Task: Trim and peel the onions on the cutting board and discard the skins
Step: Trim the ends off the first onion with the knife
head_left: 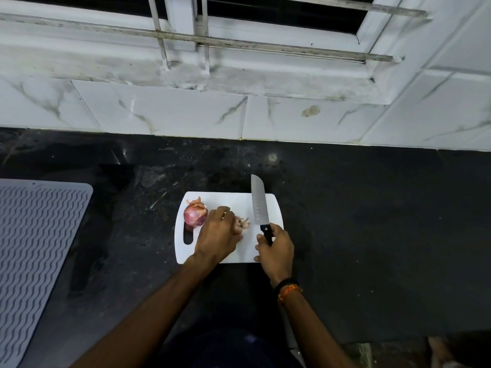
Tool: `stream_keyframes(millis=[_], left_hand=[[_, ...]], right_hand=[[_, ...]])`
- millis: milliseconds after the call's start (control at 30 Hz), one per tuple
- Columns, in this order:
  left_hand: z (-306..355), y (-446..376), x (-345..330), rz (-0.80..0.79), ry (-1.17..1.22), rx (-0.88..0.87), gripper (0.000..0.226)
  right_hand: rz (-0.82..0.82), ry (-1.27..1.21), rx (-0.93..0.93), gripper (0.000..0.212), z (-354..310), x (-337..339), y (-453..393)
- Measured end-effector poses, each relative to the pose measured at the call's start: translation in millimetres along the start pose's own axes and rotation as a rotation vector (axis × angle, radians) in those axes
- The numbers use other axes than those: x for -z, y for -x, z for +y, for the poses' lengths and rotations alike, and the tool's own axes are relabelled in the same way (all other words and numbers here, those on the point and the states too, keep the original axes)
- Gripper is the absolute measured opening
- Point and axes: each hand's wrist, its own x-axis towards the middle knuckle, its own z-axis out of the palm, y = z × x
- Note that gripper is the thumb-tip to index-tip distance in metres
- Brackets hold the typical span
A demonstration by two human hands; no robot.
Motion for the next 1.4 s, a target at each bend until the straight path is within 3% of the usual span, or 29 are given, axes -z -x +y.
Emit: stream_keyframes(millis=[200, 400, 567, 700, 900, 1200, 1400], left_hand=[[1.3, -1.5, -2.1, -0.01, -0.023, 0.008, 0.051], [3.0, -16.6, -1.1, -0.064, -0.109, -0.031, 0.064], [-9.4, -10.2, -1.0, -0.129, 0.128, -0.027, 0.066], [-16.4, -5.8, -1.5, -0.063, 0.206, -0.048, 0.045], [-8.8, -9.0, -8.2, 0.041, 0.163, -0.019, 0.046], [-12.4, 5.8, -10.8, 0.111, 0.318, -0.011, 0.038], [-14.3, 8.3, -13.8, 0.104, 0.343, -0.015, 0.029]], right_hand=[[-0.01, 0.152, 0.062, 0.031, 5.5, 7.1, 7.2], [-0.085, 0.238, 0.089, 0.036, -2.7, 5.1, 7.3], [-0.106, 0.298, 0.152, 0.029, -0.1, -0.6, 9.4], [-0.159, 0.344, 0.169, 0.017, 7.1, -8.4, 10.9], [-0.251, 0.355, 0.126, 0.016, -6.8, -3.6, 11.3], [-0.217, 0.359, 0.231, 0.041, -17.3, 24.0, 24.3], [-0.211, 0.344, 0.348, 0.044, -11.3, 27.2, 39.2]])
